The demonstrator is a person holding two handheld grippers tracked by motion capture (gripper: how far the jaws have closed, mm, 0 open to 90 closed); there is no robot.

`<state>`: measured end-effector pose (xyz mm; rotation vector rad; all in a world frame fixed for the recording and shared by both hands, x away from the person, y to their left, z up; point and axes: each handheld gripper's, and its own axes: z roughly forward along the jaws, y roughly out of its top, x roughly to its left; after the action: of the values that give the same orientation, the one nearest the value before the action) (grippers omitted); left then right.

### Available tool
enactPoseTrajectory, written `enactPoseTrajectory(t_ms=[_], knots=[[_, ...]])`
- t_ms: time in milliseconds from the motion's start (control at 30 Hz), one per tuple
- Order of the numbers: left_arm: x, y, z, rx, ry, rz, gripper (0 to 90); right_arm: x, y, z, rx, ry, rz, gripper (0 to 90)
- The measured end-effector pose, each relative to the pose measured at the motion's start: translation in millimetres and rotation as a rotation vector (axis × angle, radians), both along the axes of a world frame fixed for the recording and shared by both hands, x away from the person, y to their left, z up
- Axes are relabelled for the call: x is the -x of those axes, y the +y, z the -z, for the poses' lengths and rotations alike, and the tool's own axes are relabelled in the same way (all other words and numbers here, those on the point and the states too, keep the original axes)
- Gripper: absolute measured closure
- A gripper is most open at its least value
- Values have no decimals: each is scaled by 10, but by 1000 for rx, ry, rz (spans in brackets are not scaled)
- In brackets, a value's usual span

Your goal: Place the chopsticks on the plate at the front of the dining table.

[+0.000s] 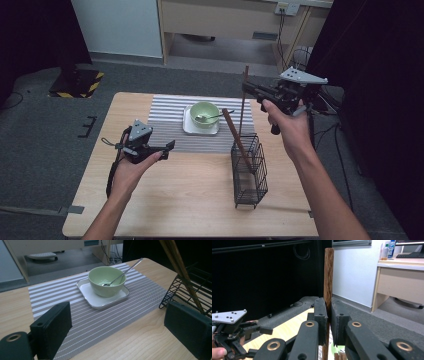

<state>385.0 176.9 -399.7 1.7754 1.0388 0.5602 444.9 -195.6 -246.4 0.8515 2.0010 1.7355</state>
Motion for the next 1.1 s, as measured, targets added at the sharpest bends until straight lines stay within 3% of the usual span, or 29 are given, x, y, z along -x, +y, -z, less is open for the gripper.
enactPoseTrajectory(t_ms=[233, 300, 333, 500, 533, 600, 800, 1100], knots=[[-33, -67, -5, 64, -13, 29, 105, -74, 164, 53, -19, 5, -7, 841], [-38, -100, -1, 73, -8, 53, 105, -97, 202, 70, -35, 9, -6, 841], [-43, -151, 10, 93, -6, 91, 98, -120, 244, 93, -48, 16, -5, 841], [-61, -253, 22, 103, -10, 138, 118, -144, 334, 143, -43, 26, -7, 841], [-76, -308, 25, 141, -9, 155, 123, -145, 373, 178, -39, 22, -11, 841], [-86, -368, 35, 163, -8, 160, 138, -143, 407, 219, -53, 31, -10, 841], [-93, -552, 80, 132, 9, 196, 141, -115, 522, 280, -65, 44, -12, 841], [-62, -648, 103, 143, 15, 218, 179, -97, 563, 278, -83, 62, 6, 842]])
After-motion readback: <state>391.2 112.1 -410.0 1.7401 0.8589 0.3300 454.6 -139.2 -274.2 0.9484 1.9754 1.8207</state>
